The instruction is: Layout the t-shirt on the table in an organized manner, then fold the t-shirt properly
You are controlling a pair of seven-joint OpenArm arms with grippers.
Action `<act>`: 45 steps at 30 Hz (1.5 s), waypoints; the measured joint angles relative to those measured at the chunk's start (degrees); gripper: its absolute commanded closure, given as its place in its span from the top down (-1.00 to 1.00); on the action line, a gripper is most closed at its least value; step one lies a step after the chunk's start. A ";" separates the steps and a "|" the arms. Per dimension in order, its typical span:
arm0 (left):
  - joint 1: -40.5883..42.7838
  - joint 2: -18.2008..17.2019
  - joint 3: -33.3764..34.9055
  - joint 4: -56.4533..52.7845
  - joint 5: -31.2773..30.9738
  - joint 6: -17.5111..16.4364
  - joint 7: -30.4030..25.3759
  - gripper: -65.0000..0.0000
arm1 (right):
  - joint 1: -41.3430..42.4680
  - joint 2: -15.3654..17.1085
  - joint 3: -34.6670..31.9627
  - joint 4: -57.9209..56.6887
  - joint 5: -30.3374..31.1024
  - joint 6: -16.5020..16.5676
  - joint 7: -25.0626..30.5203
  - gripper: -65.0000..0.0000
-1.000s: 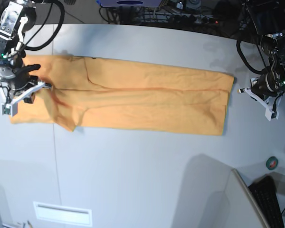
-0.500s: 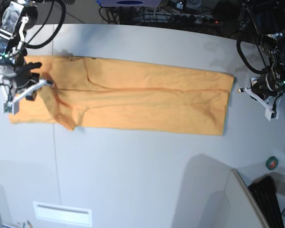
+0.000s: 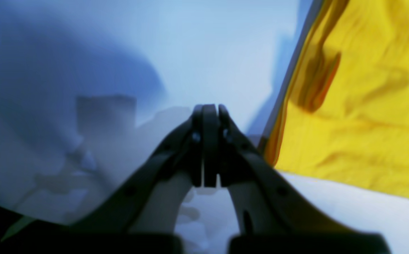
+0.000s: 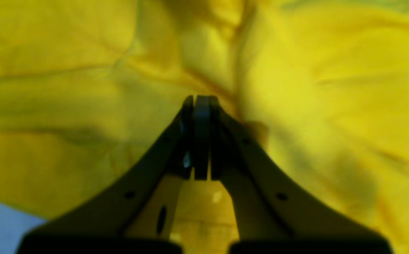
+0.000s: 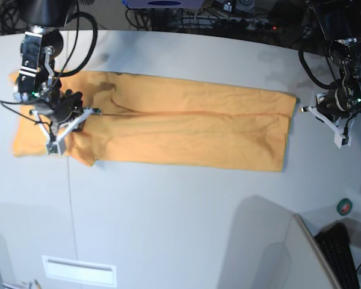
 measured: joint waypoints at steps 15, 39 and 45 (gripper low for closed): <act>-0.22 -0.20 0.00 0.02 -0.02 0.00 -0.20 -1.00 | 12.37 6.73 0.24 -6.67 -0.26 -0.63 0.48 -1.00; -0.22 -0.02 0.00 0.11 -0.02 0.00 -0.20 -1.00 | -1.53 4.17 -8.11 -3.89 0.22 0.07 6.43 -1.00; -0.17 -0.02 0.00 0.11 -0.02 0.00 -0.20 -1.00 | -2.75 4.44 -7.89 6.51 0.61 0.00 6.73 -1.00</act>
